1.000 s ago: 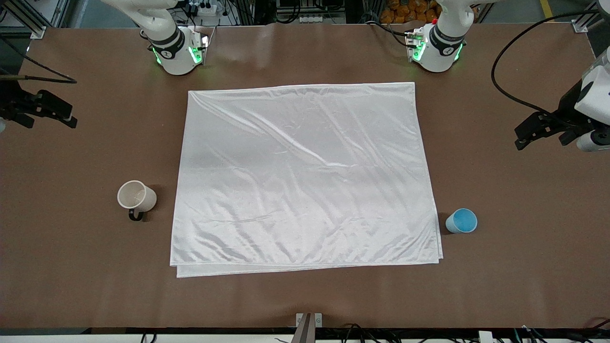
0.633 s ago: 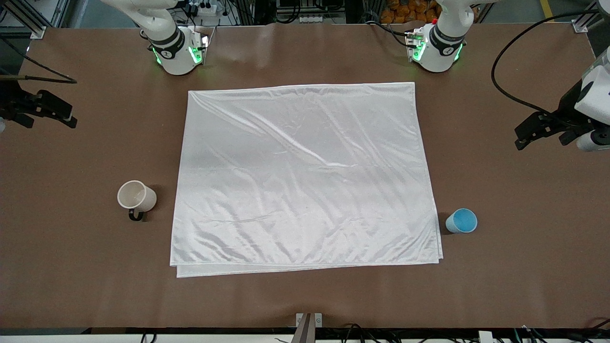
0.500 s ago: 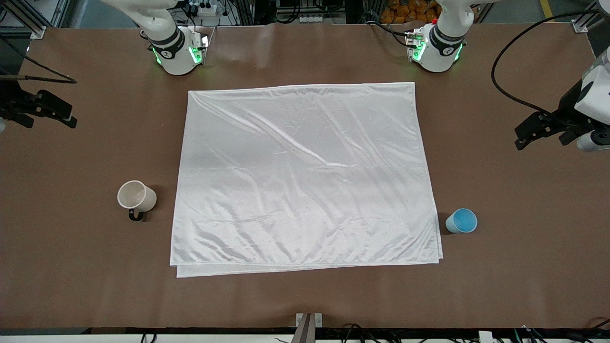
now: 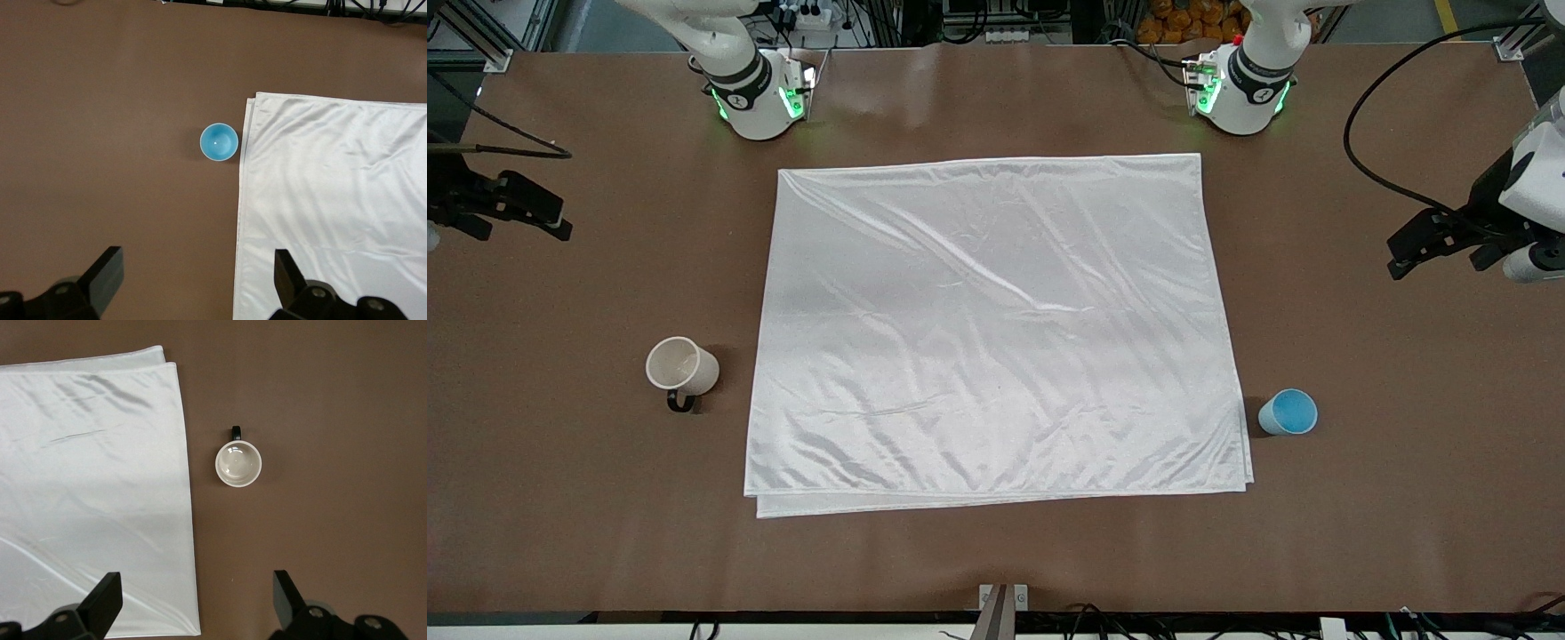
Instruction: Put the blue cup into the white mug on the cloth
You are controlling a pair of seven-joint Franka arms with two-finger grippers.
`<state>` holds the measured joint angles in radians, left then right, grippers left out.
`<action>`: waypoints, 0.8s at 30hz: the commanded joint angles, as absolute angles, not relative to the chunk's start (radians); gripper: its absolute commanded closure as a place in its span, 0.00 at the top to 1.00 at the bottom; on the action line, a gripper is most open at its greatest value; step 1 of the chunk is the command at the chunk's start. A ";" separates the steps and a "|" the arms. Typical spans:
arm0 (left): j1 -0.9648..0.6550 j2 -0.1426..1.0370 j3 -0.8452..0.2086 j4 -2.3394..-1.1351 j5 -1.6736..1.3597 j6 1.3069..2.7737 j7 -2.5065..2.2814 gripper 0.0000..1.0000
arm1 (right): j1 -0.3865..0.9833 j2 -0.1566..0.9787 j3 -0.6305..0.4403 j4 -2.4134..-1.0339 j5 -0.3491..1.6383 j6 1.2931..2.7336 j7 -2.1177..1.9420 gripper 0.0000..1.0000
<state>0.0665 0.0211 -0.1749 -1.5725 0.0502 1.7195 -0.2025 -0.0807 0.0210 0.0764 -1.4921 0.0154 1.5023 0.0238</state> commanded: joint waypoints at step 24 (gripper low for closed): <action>0.074 0.023 -0.176 -1.582 0.043 1.683 -0.213 1.00 | -0.087 0.054 0.074 -1.491 0.008 1.519 0.012 1.00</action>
